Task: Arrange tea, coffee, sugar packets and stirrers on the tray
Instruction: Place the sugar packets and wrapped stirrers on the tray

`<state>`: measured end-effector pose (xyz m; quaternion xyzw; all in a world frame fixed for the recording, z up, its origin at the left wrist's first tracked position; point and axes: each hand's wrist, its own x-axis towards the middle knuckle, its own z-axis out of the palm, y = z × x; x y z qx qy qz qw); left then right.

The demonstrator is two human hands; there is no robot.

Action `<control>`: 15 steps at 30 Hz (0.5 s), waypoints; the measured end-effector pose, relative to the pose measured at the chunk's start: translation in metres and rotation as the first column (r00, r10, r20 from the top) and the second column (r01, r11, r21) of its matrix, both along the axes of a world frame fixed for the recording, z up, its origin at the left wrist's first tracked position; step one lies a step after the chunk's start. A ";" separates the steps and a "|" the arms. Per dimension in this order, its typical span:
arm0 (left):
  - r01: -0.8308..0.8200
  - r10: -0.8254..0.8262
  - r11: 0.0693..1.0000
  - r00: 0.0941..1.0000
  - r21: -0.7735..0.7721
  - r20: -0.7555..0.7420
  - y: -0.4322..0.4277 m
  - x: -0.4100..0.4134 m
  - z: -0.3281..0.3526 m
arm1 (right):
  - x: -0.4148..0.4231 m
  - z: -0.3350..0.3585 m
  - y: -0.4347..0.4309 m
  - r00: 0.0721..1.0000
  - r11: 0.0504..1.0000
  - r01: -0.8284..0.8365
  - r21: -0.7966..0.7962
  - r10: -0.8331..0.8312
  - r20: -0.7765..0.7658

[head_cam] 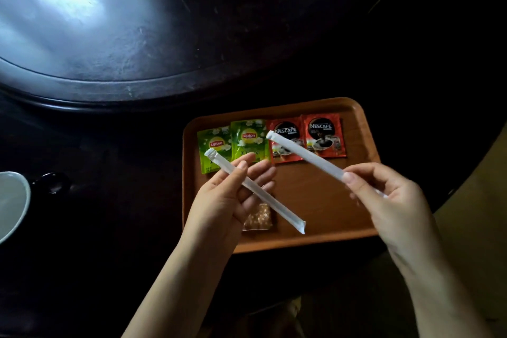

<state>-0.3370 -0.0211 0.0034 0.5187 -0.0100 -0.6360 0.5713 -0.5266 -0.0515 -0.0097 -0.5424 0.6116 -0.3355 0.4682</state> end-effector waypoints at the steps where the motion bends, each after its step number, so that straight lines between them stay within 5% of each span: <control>1: -0.004 0.004 1.000 1.000 0.000 -0.007 -0.001 0.002 0.000 | -0.008 0.000 -0.006 0.999 1.000 -0.023 -0.010 0.022 -0.034; 7: -0.084 0.084 0.996 0.996 -0.013 0.003 0.001 0.012 -0.001 | -0.030 -0.010 -0.032 0.900 0.959 -0.284 -0.015 0.261 -0.351; 15: -0.102 0.101 0.995 0.992 0.010 0.073 0.004 0.018 -0.003 | -0.024 -0.023 -0.038 0.706 0.925 -0.381 0.005 0.294 -0.644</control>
